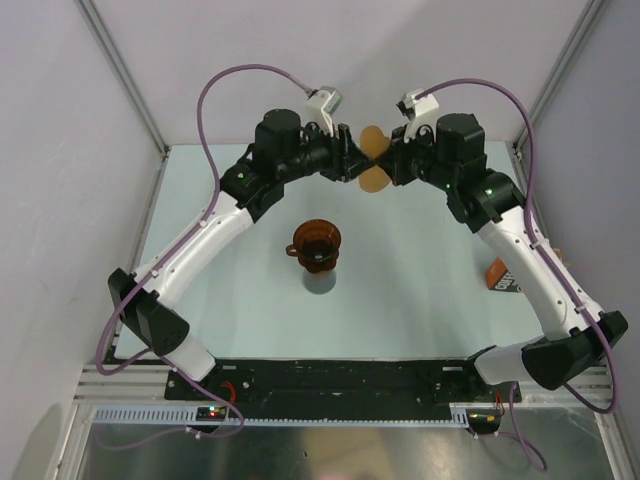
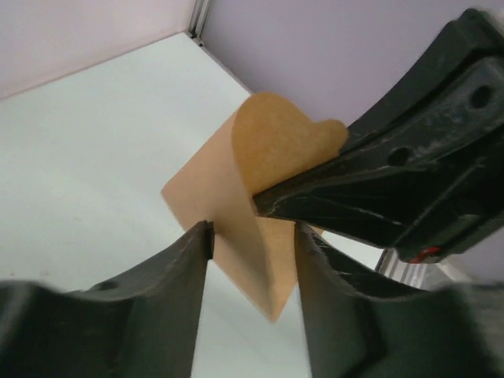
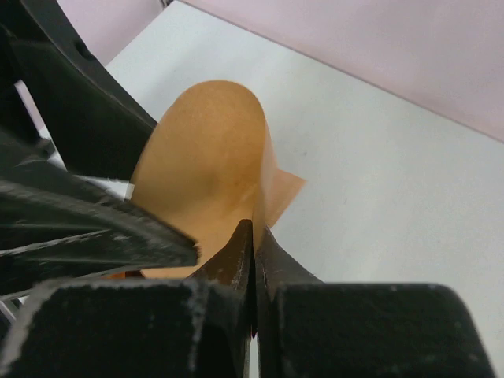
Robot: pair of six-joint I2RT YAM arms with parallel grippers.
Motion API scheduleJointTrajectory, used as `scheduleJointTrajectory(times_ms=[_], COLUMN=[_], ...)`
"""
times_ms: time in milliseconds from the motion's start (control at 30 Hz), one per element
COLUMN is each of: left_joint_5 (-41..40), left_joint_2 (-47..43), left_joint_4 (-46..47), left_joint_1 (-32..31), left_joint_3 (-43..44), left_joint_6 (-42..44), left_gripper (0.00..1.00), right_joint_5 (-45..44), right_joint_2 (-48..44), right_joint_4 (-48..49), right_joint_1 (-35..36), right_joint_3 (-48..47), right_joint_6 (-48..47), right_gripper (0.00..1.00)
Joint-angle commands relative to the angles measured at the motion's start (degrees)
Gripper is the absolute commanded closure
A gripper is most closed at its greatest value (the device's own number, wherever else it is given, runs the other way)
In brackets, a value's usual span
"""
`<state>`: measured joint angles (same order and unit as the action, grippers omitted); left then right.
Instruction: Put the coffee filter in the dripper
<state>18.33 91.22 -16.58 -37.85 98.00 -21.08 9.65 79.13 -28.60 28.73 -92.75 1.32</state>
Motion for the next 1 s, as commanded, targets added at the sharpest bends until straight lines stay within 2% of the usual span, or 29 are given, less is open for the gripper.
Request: scheduleJointTrajectory(times_ms=[0, 33, 100, 167, 233, 400, 567, 667, 833, 967], left_joint_5=[5.2, 8.2, 13.6, 18.2, 22.3, 30.3, 31.4, 30.8, 30.4, 30.7], left_joint_2=[-3.7, -4.6, -6.4, -9.0, -11.4, -17.3, -19.0, -18.4, -17.6, -16.7], left_joint_4=[2.4, 2.4, 2.4, 2.4, 2.4, 1.2, -9.8, -14.3, -17.1, -17.5], left_joint_1=[1.9, 2.8, 4.5, 6.7, 9.1, 14.3, 13.8, 11.7, 6.9, 3.1], left_joint_3=[0.6, 0.2, -0.7, -2.5, -4.6, -12.3, -15.9, -14.6, -13.3, -12.1], left_joint_6=[4.0, 5.3, 8.6, 11.7, 15.0, 23.3, 39.6, 45.0, 50.8, 52.2], left_gripper=[0.34, 0.24, 0.09, 0.03, 0.01, 0.00, 0.01, 0.05, 0.21, 0.26], right_joint_5=[6.9, 9.1, 16.5, 25.3, 34.9, 55.8, 71.2, 74.7, 76.8, 77.2], right_joint_2=[-3.0, -3.4, -4.4, -5.6, -6.8, -6.8, -6.0, -5.7, -6.0, -6.2], right_joint_4=[3.6, 4.1, 5.2, 7.3, 9.9, 14.8, 20.7, 21.4, 19.6, 16.7], right_joint_1=[-3.6, -4.9, -7.4, -10.4, -13.4, -18.7, -19.6, -19.0, -17.5, -16.6], right_joint_3=[2.0, 2.7, 4.1, 6.1, 8.5, 10.6, 11.5, 11.6, 11.6, 11.5], right_joint_6=[-1.1, -1.1, -1.9, -2.6, -3.2, -3.4, -2.9, -4.2, -9.1, -14.3], right_gripper=[1.00, 1.00, 1.00, 1.00, 1.00, 1.00, 1.00, 1.00, 1.00, 1.00])
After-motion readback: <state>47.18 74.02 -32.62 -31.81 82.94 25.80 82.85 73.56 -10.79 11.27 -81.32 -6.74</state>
